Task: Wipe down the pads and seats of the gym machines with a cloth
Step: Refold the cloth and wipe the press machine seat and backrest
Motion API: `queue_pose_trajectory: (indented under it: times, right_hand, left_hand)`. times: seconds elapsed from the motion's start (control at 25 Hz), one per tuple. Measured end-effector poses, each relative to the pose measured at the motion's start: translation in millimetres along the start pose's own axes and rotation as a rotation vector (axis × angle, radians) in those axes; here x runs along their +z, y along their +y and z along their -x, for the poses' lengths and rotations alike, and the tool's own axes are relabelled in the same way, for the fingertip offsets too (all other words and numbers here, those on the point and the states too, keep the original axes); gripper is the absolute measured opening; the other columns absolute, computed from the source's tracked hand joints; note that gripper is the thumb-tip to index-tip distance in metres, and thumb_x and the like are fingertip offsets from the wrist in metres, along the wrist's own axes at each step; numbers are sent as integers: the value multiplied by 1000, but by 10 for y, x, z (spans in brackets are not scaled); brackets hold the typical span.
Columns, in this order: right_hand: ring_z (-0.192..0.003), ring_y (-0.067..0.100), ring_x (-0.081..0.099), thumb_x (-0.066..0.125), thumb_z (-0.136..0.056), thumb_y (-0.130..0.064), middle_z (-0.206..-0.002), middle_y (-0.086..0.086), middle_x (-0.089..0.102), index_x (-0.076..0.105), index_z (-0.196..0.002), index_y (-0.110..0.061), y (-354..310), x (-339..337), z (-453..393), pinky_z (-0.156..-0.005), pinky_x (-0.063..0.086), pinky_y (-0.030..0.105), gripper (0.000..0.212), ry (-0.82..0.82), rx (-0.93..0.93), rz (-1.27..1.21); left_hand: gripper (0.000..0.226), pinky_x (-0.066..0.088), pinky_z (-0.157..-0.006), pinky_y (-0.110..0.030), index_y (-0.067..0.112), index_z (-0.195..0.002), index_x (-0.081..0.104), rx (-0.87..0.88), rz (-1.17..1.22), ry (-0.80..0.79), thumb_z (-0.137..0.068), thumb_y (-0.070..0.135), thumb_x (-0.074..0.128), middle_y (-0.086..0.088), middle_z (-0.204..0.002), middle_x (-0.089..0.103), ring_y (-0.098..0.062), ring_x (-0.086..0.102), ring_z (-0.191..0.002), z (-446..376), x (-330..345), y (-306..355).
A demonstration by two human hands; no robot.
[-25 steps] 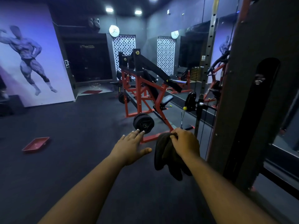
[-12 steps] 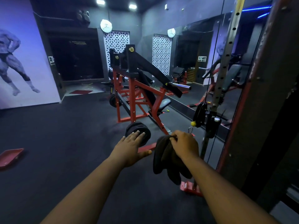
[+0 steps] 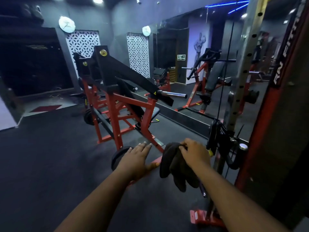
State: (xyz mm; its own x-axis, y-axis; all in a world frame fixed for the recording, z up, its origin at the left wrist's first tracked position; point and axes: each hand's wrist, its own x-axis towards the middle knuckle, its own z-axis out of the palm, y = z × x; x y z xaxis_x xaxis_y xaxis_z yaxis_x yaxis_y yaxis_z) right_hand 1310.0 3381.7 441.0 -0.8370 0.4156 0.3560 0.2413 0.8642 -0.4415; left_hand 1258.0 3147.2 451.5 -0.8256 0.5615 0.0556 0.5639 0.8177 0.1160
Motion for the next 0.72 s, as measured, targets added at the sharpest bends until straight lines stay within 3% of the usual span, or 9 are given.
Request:
queue_pose_trajectory:
  times: [0.4,0.64,0.72]
  right_hand:
    - [-94,27,67,65,-92,-35,-96,-2,72,70,-99,-30,581,1012,-2766,-76,54,36,10,21,170,-111]
    - [-94,25,66,64,-91,-32,-96,-3,72,70,-96,-29,999,1387,-4160,-77,53,35,8,118,284,-58]
    - [-95,25,67,65,-90,-33,-96,-4,73,70,-95,-30,1191,1547,-4585,-76,52,35,7,162,344,-40]
  left_hand:
    - [92,11,-126,-43,28,-162,7,75,-4,-8,-91,77,39,0,-170,8,-18,9,-156,-3212,240,-505]
    - [102,11,-126,-44,27,-162,5,243,12,-49,-80,86,21,-1,-170,5,-18,7,-156,-5112,460,-495]
    - [93,10,-126,-44,27,-162,4,324,22,-41,-89,79,31,-1,-170,4,-19,6,-156,-5810,555,-441]
